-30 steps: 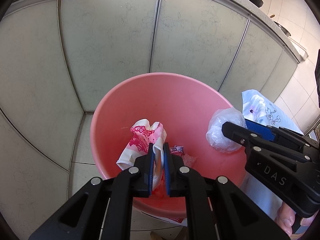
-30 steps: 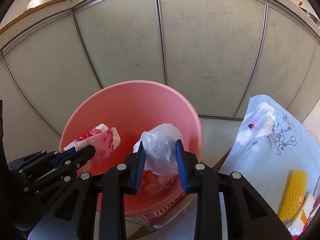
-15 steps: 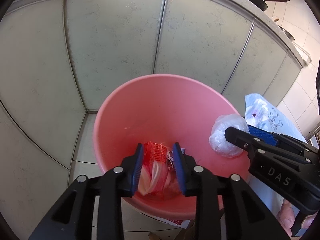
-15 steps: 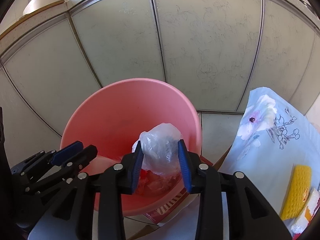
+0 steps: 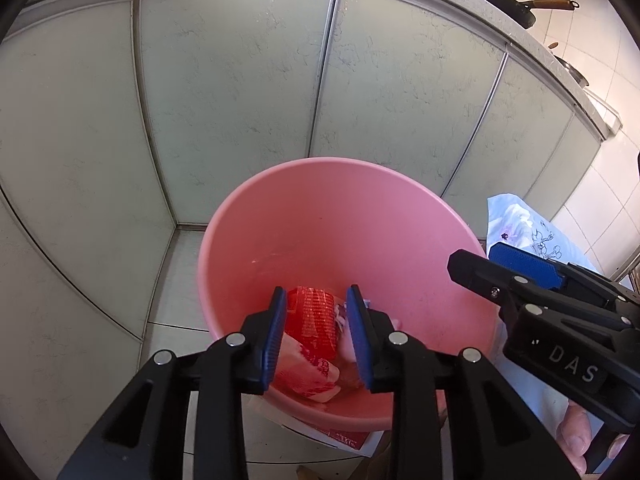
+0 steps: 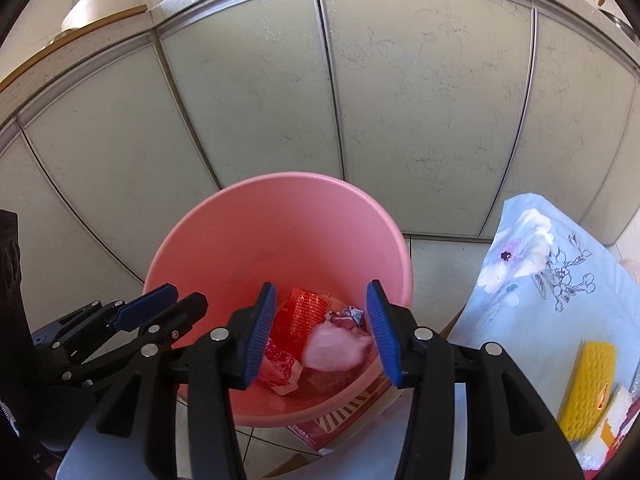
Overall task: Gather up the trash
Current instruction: 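Move both open tools back from the bucket to the table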
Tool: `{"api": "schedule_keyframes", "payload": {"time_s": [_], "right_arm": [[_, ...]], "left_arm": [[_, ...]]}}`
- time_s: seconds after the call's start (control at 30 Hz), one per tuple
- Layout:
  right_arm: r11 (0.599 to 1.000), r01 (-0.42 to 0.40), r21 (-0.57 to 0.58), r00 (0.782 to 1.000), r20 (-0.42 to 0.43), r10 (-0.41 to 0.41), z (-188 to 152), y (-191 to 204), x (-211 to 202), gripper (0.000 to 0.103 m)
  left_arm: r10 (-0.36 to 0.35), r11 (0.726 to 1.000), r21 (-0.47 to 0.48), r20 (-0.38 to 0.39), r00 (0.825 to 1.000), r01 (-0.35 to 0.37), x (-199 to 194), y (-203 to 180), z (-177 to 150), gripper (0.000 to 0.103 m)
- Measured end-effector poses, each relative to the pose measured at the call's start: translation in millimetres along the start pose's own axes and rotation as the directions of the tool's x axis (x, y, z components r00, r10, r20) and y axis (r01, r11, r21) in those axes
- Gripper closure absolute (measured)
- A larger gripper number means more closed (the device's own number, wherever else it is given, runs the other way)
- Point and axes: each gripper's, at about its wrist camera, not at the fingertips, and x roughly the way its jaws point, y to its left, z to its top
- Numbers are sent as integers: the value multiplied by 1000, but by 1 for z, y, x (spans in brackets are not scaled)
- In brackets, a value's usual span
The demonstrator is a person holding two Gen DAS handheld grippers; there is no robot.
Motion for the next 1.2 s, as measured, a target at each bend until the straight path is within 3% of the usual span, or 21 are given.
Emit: {"api": "schedule_keyframes", "payload": {"time_s": [0.53,0.67,0.8,1.2], "right_arm": [[1000,9,12,997,74,-9,-10,-14,-50,55],[1000,9,21,995,100,-11,-17,-19,-71,55],[999,19,27,992,122,-22,-24,-25,-91,55],[997,53,63,983,169,-63,-61,-38,-139,55]], "left_arm": [[-24,999,24,42,999,23,-34,-12,2,73],[-38,998,47,67,997,34,-50,-23,3,73],[-53,996,73,91,994,46,-66,-35,1,64],[-117,984,150,134,984,97,-114,-75,-15,64]]}}
